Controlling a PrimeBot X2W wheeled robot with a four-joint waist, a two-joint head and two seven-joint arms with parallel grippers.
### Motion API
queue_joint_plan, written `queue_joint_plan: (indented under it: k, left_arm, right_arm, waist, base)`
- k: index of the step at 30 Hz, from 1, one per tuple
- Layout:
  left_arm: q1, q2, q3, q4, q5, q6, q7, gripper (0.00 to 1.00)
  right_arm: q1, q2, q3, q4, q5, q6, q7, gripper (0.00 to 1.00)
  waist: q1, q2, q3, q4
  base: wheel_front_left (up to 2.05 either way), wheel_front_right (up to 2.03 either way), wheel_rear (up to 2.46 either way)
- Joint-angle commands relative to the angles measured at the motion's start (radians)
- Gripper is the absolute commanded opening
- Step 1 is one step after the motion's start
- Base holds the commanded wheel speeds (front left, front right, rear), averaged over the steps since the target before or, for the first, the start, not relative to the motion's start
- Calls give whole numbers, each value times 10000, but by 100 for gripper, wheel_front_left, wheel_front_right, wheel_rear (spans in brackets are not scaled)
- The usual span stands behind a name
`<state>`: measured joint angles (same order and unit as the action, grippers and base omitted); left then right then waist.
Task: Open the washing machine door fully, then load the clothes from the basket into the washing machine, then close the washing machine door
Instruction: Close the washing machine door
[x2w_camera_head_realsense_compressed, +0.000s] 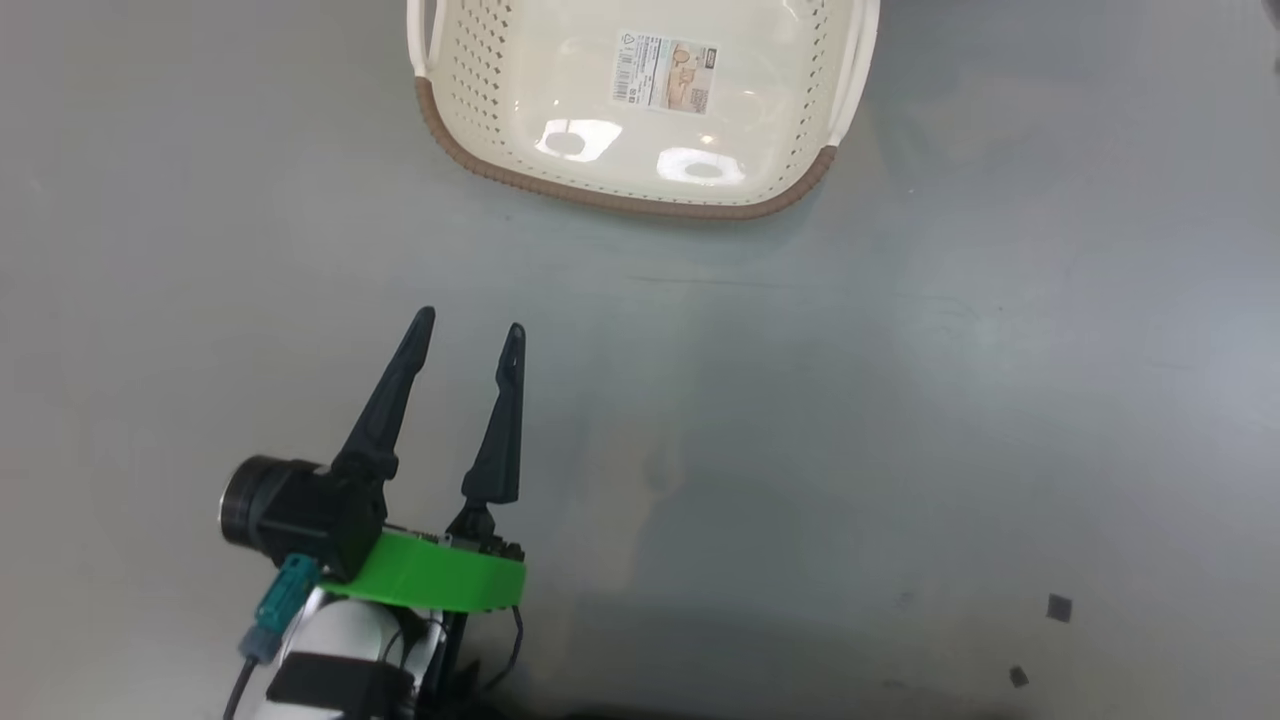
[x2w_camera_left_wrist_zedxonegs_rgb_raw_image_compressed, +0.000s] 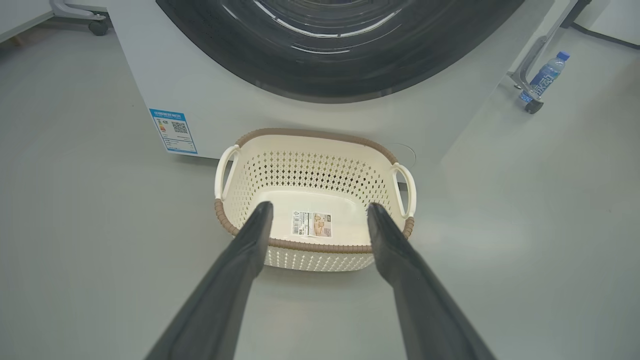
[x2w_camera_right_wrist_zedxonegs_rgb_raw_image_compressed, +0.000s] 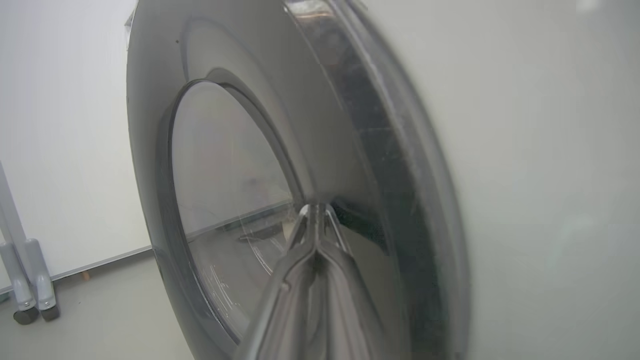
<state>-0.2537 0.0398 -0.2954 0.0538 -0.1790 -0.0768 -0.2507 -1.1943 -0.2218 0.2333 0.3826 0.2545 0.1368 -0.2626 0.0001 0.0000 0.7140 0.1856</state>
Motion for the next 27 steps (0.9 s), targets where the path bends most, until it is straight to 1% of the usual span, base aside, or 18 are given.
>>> queue_joint_plan:
  k: [1,11,12,13,14,16,18,19,22,23,27]
  left_arm:
    - [-20,104,387,-192,-45,47,-111,100]
    - [-150,104,984,320,-253,66,-111,100]
    - [-135,104,1052,393,-270,60,-111,100]
    - [-110,104,1116,456,-286,57,-111,100]
    - [-35,104,1276,556,-335,49,-111,100]
    - [95,104,1439,718,-341,34,-111,100]
    - [232,104,1604,844,-368,11,-111,100]
    - [310,104,1691,925,-365,6,-111,100]
    - [547,104,1849,1172,-568,-85,-111,100]
    - [607,104,1897,1244,-605,-116,-111,100]
    - [855,104,2080,1444,-838,-216,-111,100]
  right_arm:
    - [160,178,-68,-443,125,-61,8,0]
    - [1703,518,518,-1211,422,-61,8,0]
    - [1917,545,551,-1315,418,-61,8,14]
    - [2139,572,575,-1414,411,-61,8,23]
    - [2579,609,713,-1616,379,-61,8,36]
    - [3016,648,779,-1789,346,-61,8,49]
    - [3435,672,894,-1961,342,-61,8,70]
    - [3639,672,956,-2047,329,-61,8,75]
    - [4250,605,1139,-2284,302,-61,8,98]
    - [4447,579,1198,-2366,294,-61,8,100]
    - [5249,464,1304,-2640,268,-61,8,100]
  waist:
    - [-1,0,-222,-195]
    - [-1,0,-1329,-982]
    - [-1,0,-1510,-1090]
    - [-1,0,-1673,-1185]
    - [-1,0,-2023,-1388]
    - [-1,0,-2407,-1598]
    - [-1,0,-2764,-1800]
    - [-1,0,-2955,-1903]
    - [-1,0,-3468,-2134]
    - [-1,0,-3640,-2204]
    - [-1,0,-4271,-2425]
  base:
    - [0,0,0]
    - [0,0,0]
    - [0,0,0]
    - [0,0,0]
    - [0,0,0]
    - [0,0,0]
    - [0,0,0]
    - [0,0,0]
    - [0,0,0]
    - [0,0,0]
    - [0,0,0]
